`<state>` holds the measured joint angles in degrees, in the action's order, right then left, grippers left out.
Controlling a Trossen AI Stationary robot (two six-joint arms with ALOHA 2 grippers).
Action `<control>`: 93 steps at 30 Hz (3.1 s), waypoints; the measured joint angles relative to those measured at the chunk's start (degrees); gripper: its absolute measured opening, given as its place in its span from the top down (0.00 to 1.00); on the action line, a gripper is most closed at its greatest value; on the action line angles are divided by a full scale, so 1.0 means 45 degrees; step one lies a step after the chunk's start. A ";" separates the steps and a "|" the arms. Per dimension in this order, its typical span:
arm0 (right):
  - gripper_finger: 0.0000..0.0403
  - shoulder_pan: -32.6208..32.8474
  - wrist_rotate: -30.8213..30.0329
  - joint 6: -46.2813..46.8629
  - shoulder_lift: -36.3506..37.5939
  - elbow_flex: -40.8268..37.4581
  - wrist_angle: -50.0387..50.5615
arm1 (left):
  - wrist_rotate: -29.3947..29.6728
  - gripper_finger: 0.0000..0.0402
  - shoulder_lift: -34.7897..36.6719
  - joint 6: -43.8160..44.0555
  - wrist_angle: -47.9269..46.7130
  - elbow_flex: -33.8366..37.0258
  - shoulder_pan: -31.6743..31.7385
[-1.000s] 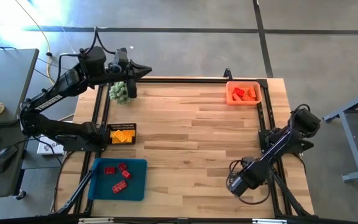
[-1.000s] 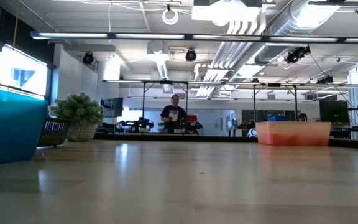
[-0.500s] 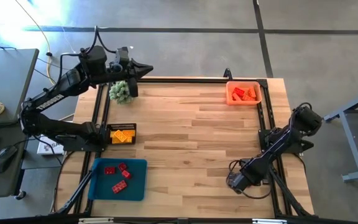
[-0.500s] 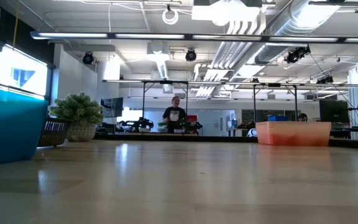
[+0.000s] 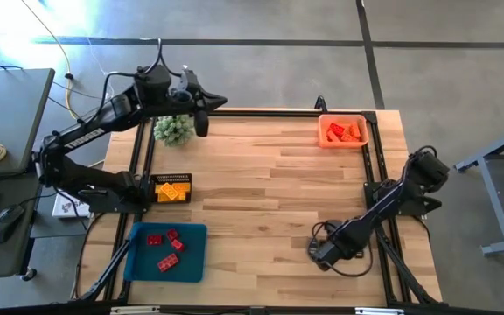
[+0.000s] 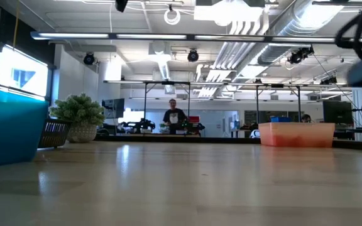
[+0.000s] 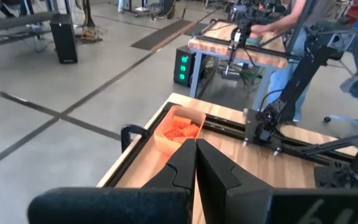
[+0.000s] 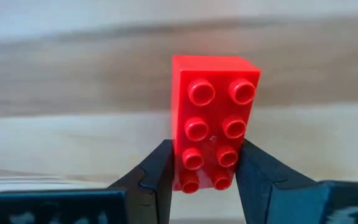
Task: Sort & place blocks by color
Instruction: Put the red game piece into the blue bin
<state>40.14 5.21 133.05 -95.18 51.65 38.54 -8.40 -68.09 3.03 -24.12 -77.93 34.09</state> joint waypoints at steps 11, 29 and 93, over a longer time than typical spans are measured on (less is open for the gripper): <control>0.72 -0.1502 -0.3940 -0.1986 -0.0009 0.1309 0.0098 | -0.2002 0.88 -0.0329 0.0185 0.0018 0.0000 0.0000; 0.72 -0.3987 -0.6526 -0.9832 0.0010 0.4859 0.0148 | -0.2293 0.55 -0.0322 0.1627 -0.0004 0.0000 0.0005; 0.72 -0.8551 -0.4567 -2.6014 0.0030 1.1203 -0.3565 | -0.6615 0.37 -0.0307 0.1631 0.1140 0.0000 -0.0777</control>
<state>1.66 -15.34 15.99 -95.04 102.06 22.50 -38.17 -69.47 10.36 -18.99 -77.93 30.59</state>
